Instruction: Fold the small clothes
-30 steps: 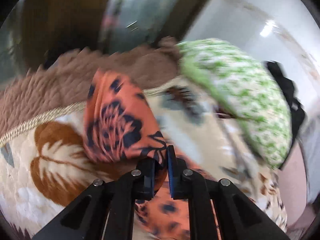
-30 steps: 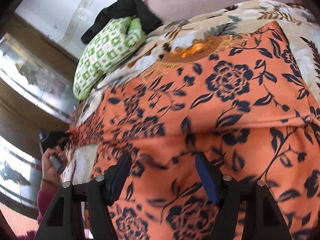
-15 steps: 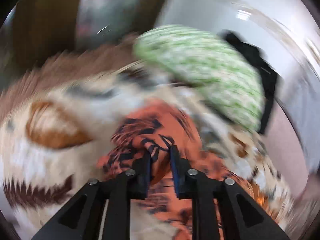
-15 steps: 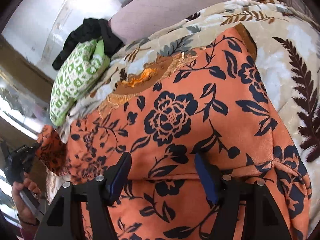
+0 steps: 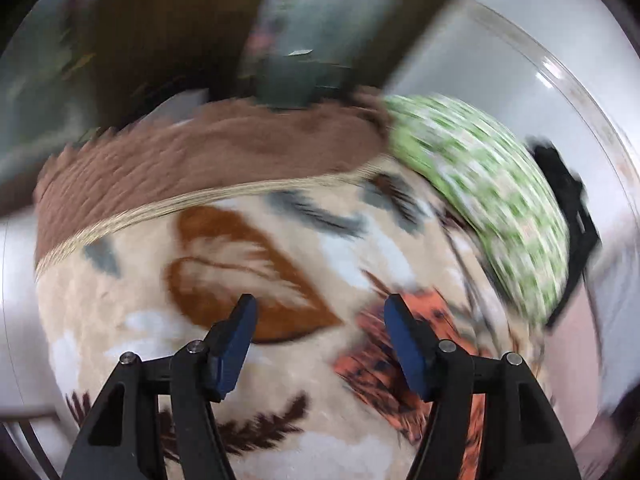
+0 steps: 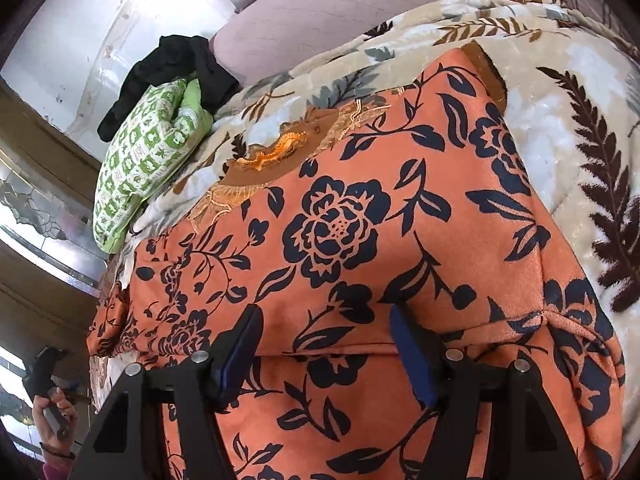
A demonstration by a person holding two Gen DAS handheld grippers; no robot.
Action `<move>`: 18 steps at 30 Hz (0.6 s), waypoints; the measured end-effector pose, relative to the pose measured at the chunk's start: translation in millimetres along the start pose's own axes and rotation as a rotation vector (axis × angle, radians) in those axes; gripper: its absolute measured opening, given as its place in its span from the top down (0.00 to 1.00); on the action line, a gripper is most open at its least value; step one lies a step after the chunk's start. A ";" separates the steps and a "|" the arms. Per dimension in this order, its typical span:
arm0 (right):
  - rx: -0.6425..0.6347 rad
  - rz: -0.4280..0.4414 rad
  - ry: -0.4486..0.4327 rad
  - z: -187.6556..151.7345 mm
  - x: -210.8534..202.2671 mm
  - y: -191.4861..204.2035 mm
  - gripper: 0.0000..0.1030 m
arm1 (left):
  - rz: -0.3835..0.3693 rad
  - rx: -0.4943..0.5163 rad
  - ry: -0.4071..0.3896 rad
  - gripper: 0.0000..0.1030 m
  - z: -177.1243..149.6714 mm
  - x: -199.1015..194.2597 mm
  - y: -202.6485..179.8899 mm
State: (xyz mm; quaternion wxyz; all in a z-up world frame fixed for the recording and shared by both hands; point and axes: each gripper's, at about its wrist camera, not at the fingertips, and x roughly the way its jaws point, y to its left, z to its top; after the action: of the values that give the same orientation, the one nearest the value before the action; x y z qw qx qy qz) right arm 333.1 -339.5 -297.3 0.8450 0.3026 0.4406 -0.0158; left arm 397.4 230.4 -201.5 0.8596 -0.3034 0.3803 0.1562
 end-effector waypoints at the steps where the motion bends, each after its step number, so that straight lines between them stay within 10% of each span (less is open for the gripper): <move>1: 0.003 0.000 0.001 0.3 0.0 -0.3 0.32 | -0.010 0.049 0.013 0.23 -4.2 3.1 -8.0; 6: 0.009 0.005 0.010 0.9 -0.5 -1.7 0.32 | -0.033 0.082 0.295 0.21 -14.5 58.5 -36.7; 11: 0.017 0.005 0.013 1.1 -0.1 -1.9 0.32 | -0.063 0.029 0.352 0.22 -15.0 82.0 -47.9; 13: 0.025 0.006 0.015 1.7 -0.3 -2.5 0.32 | -0.032 0.096 0.357 0.42 -17.6 88.9 -61.7; 14: 0.029 0.008 0.016 1.9 -0.4 -2.7 0.32 | -0.016 0.129 0.373 0.68 -19.0 95.6 -66.7; 18: 0.077 0.041 0.022 4.4 -2.7 -9.3 0.32 | 0.036 0.181 0.409 0.86 -27.9 101.5 -82.3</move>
State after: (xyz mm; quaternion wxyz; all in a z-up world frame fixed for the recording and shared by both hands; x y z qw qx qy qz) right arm 332.0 -350.0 -298.0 0.8279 0.3441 0.4428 -0.0118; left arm 490.0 153.2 -259.0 0.7854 -0.2437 0.5644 0.0721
